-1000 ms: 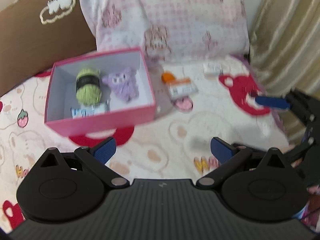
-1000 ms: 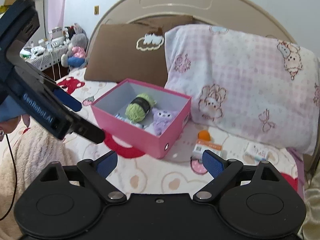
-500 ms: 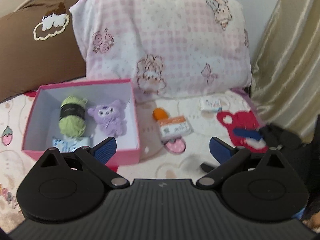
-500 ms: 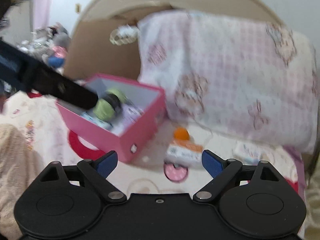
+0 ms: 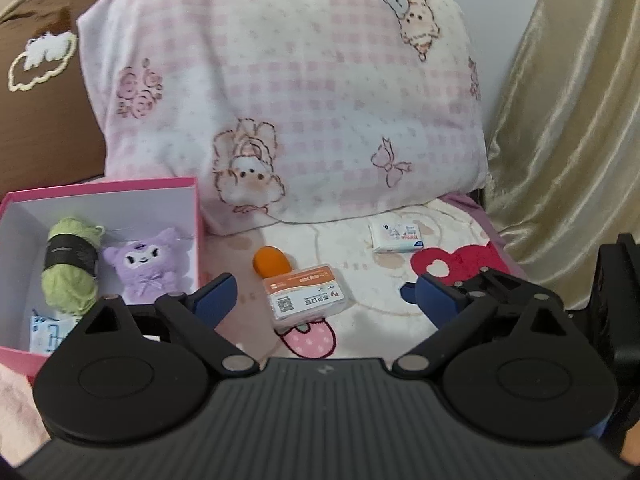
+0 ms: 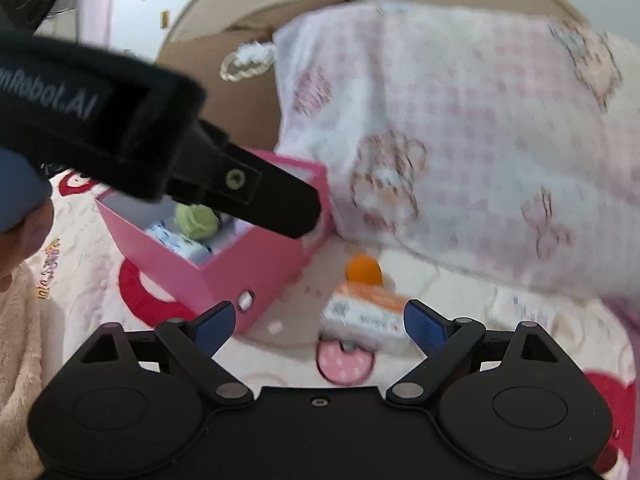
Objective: Organize objects
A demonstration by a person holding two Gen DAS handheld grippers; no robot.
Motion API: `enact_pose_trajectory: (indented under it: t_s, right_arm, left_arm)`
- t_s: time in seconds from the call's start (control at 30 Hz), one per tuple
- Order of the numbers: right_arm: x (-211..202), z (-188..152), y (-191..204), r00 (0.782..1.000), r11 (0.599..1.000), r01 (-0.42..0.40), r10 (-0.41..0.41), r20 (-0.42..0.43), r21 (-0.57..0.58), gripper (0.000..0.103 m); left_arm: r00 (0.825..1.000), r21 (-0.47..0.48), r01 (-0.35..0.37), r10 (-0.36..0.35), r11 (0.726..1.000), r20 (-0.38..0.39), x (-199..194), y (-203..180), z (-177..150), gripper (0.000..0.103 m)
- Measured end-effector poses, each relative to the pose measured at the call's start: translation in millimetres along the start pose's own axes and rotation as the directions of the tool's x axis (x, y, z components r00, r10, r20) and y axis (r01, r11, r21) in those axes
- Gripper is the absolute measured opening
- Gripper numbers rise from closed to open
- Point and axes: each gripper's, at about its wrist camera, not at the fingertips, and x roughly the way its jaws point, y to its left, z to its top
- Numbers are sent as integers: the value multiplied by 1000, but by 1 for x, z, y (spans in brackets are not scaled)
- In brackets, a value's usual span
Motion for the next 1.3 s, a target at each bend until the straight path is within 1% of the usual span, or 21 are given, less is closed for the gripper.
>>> enact_pose_trajectory:
  t_s: [0.07,0.13,0.17,0.2,0.23,0.33,0.43,0.53,0.57,0.63,0.7,0.77,0.93,1.03,1.13,1.3]
  right_arm:
    - [-1,-5,-7,999,1000,27,-27,22,12,93]
    - [1,-7,-15,998,998,54,-54,13,34,93]
    - [3,-8,-17,998,997,60,-61,14,39,93]
    - [5,-8,-18,998,997,64,-64,18,38,93]
    - [8,-9,-19,997,997,69,-69,18,29,93]
    - [21,-12,-20,996,996,84,-84,0,-4,93]
    - [38,-16,-24,996,996,84,-84,-32,-25,93]
    - [50,-17,-26,994,995,91,-93,-54,-27,93]
    - [53,-18,-28,994,996,87,-88,-58,-16,93]
    - [58,-20,-30,994,996,84,-84,-69,-1,93]
    - [62,-21,-30,992,995,98,-98,-83,0,93]
    - [65,-23,-30,991,995,101,-101,-92,-5,93]
    - [78,-25,-29,990,997,77,-80,-116,-27,93]
    - [89,-25,-35,988,997,80,-81,-133,-14,93]
    - [99,-25,-41,985,997,82,-82,-149,-5,93]
    - [114,-26,-48,982,997,78,-77,-174,3,93]
  left_arm:
    - [1000,11,4,-5,1000,11,11,-3,-6,88]
    - [1000,26,9,-10,1000,8,24,-4,-11,79]
    - [1000,27,14,-14,1000,4,32,-4,-14,77]
    - [1000,23,19,-18,1000,-6,39,-4,-16,72]
    - [1000,17,24,-24,1000,-19,46,-2,-18,70]
    - [998,-11,32,-33,999,-52,67,3,-24,70]
    - [995,-23,5,-7,1000,-100,85,6,-27,70]
    - [992,-40,-6,1,999,-124,97,10,-30,69]
    - [992,-38,-16,11,999,-129,101,10,-31,68]
    - [989,-35,-29,24,999,-144,109,11,-33,57]
    - [987,-41,-21,14,999,-157,118,13,-35,56]
    - [985,-62,-29,18,998,-171,124,16,-39,56]
    - [984,-78,-36,22,996,-178,135,25,-47,56]
    - [985,-84,-35,20,996,-170,140,31,-52,56]
    - [989,-85,-19,6,996,-150,142,32,-54,56]
    - [994,-60,-16,9,998,-108,145,31,-57,57]
